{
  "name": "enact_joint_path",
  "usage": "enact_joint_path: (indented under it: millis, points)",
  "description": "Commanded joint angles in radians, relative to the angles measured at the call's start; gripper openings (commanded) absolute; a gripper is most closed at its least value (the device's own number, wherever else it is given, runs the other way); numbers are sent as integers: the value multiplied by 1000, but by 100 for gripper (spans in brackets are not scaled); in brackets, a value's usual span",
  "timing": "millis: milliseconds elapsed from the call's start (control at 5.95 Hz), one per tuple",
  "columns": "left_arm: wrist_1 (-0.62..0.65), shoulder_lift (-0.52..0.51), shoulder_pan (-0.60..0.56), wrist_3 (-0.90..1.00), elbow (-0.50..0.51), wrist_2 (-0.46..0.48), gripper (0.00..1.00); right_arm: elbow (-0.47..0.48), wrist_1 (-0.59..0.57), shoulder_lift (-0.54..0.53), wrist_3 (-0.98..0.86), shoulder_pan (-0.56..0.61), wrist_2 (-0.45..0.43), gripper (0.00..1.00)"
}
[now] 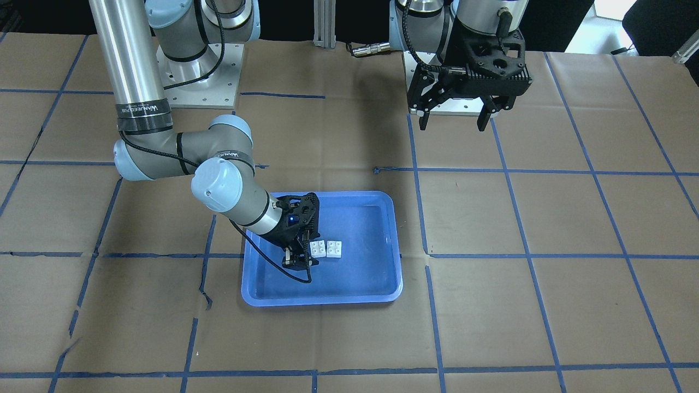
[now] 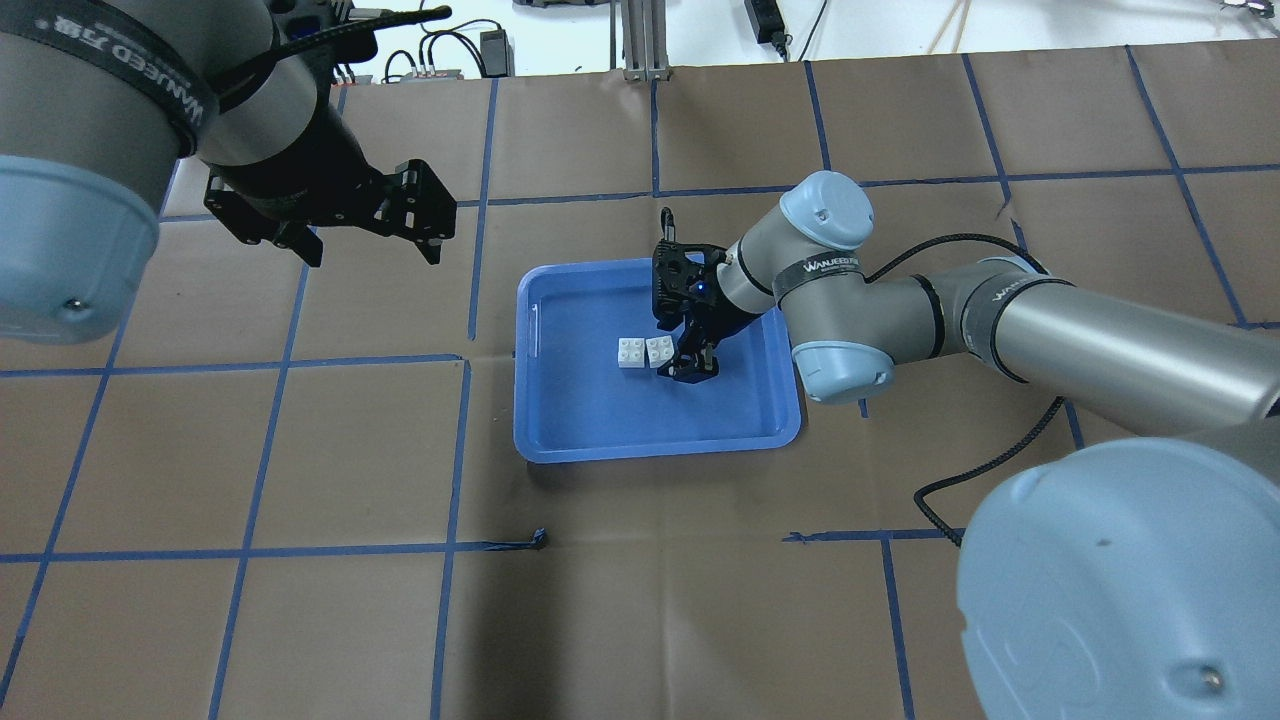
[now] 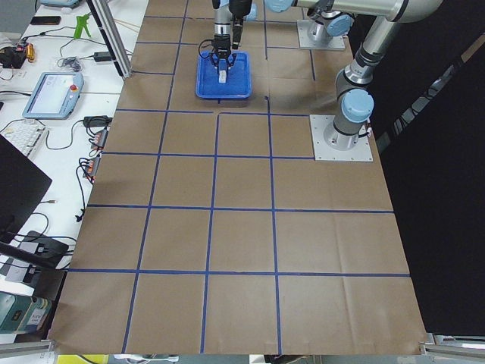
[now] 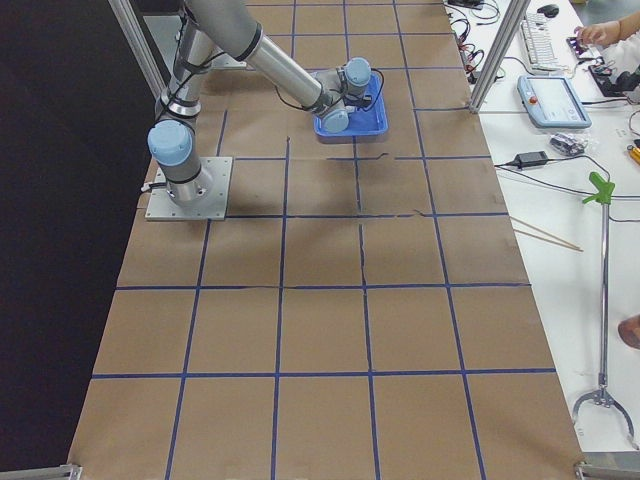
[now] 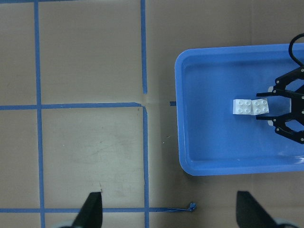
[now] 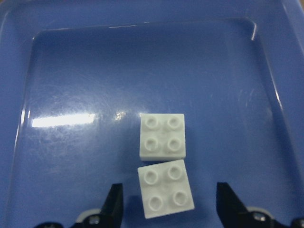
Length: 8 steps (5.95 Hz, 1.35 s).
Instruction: Assemble white blocks and place on blue tray
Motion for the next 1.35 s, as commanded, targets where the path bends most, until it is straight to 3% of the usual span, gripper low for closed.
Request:
enact_joint_path:
  millis: [0, 168, 336, 504, 841, 1177]
  points:
    - [0, 0, 0, 0, 0, 0, 100, -30, 14, -47, 138, -9, -21, 100]
    - [0, 0, 0, 0, 0, 0, 100, -33, 60, -79, 205, -10, -92, 100]
    - [0, 0, 0, 0, 0, 2, 100, -60, 203, -138, 252, -19, -119, 100]
    - [0, 0, 0, 0, 0, 2, 100, -115, 375, -192, 339, -36, -218, 100]
    - [0, 0, 0, 0, 0, 2, 100, -215, 648, -252, 664, -103, -257, 100]
    - [0, 0, 0, 0, 0, 2, 100, -232, 747, -353, 908, -130, -419, 100]
